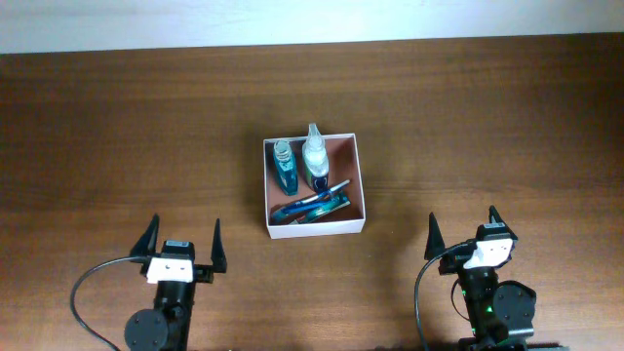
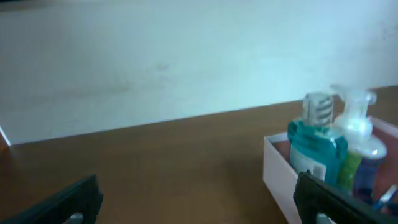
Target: Pack container
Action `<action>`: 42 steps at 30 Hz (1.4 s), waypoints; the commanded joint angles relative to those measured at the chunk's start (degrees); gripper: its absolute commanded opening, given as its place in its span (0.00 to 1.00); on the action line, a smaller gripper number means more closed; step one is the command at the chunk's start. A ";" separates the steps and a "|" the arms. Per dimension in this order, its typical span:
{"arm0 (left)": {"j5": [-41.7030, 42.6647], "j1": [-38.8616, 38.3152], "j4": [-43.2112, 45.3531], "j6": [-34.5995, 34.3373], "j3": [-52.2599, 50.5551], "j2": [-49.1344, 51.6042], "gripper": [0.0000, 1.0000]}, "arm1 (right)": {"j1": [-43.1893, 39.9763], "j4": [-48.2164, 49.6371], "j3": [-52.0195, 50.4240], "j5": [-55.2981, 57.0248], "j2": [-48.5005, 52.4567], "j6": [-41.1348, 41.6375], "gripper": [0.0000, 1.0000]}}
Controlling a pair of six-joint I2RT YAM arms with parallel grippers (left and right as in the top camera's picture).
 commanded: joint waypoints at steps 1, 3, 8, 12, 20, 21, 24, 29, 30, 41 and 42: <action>-0.20 0.09 -1.25 3.02 -1.20 -0.55 0.99 | -0.39 -0.35 -0.26 -0.57 -0.39 -0.37 0.99; -0.17 0.09 -2.84 3.02 -1.18 -0.55 0.99 | -0.42 -0.35 -0.26 -0.55 -0.39 -0.37 0.99; -0.22 0.09 -5.22 3.02 -1.14 -0.37 0.99 | -0.39 -0.35 -0.26 -0.55 -0.39 -0.35 0.99; -0.22 0.09 -5.22 3.02 -1.14 -0.37 0.99 | -0.39 -0.35 -0.26 -0.55 -0.39 -0.37 0.99; -0.22 0.09 -5.22 3.02 -1.14 -0.37 0.99 | -0.39 -0.35 -0.26 -0.55 -0.39 -0.37 0.99; -0.22 0.09 -5.22 3.02 -1.14 -0.37 0.99 | -0.39 -0.35 -0.26 -0.57 -0.39 -0.37 0.99; -0.22 0.09 -5.22 3.02 -1.14 -0.37 0.99 | -0.39 -0.35 -0.26 -0.57 -0.39 -0.35 0.99; -0.22 0.09 -5.22 3.02 -1.14 -0.37 0.99 | -0.39 -0.35 -0.26 -0.57 -0.39 -0.37 0.99; -0.22 0.09 -5.22 3.02 -1.14 -0.37 0.99 | -0.39 -0.35 -0.26 -0.55 -0.39 -0.37 0.99; -0.22 0.09 -5.22 3.02 -1.14 -0.37 0.99 | -0.39 -0.35 -0.26 -0.57 -0.39 -0.37 0.99; -0.22 0.09 -5.22 3.02 -1.14 -0.37 0.99 | -0.39 -0.35 -0.26 -0.55 -0.39 -0.37 0.99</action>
